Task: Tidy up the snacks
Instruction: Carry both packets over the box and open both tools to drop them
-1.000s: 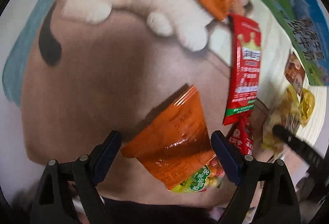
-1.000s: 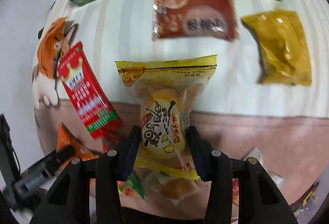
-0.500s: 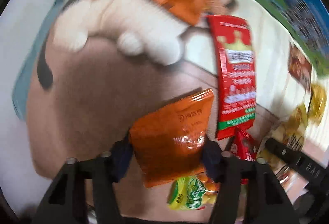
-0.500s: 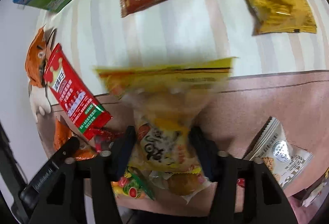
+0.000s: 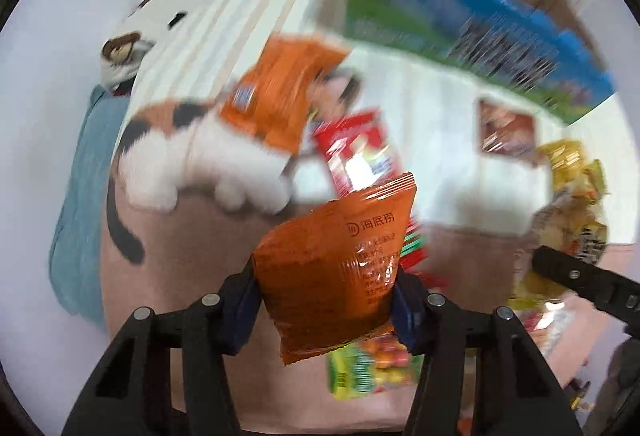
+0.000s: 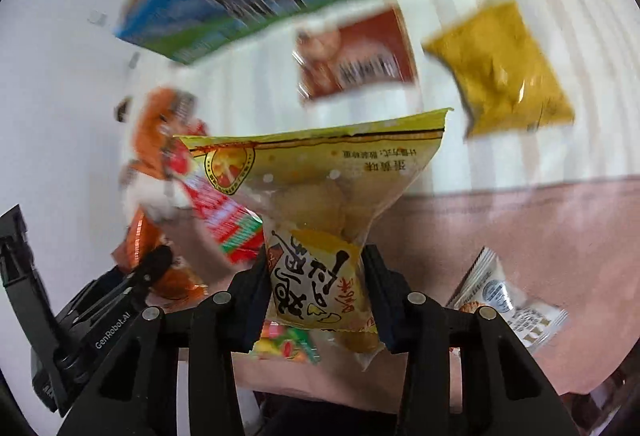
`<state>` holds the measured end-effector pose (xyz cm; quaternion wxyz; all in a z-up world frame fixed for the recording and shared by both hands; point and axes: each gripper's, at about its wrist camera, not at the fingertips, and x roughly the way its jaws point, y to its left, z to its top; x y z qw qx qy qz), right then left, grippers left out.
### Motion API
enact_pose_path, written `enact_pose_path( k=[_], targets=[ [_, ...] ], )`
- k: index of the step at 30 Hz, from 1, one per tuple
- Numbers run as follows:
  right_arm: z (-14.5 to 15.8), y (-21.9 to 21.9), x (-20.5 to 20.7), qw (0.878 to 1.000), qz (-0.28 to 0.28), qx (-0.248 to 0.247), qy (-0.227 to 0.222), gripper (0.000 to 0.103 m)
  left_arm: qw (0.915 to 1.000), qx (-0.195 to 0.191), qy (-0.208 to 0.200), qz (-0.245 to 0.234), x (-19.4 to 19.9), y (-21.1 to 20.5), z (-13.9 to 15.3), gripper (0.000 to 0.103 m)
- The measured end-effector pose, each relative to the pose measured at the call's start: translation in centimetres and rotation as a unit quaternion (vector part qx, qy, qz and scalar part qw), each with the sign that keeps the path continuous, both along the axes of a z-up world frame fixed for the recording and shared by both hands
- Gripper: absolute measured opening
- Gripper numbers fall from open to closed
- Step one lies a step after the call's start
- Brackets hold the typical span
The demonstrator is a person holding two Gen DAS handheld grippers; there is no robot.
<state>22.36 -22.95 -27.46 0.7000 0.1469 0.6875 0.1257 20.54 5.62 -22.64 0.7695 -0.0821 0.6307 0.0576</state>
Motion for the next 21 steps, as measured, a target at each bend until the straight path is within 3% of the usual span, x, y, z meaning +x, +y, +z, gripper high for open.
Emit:
enact_pose_path(
  k=[7, 12, 16, 21],
  targets=[
    [8.5, 0.5, 4.2, 0.997, 0.019, 0.054, -0.058, 0.047, 0.9950, -0.059, -0.056, -0.059, 7.9, -3.3, 9.0, 0.052],
    [12.0, 2.0, 10.4, 0.994, 0.026, 0.051, -0.094, 0.047, 0.9920, -0.037, -0.076, -0.093, 15.4, -5.4, 12.8, 0.052],
    [12.5, 3.5, 15.4, 0.994, 0.020, 0.054, -0.095, 0.047, 0.9915, -0.023, -0.060, -0.113, 21.5, -6.0, 13.1, 0.052],
    [11.4, 4.8, 20.6, 0.996, 0.022, 0.048, -0.073, 0.047, 0.9911, -0.024, -0.002, -0.131, 27.1, -6.3, 10.2, 0.053]
  ],
)
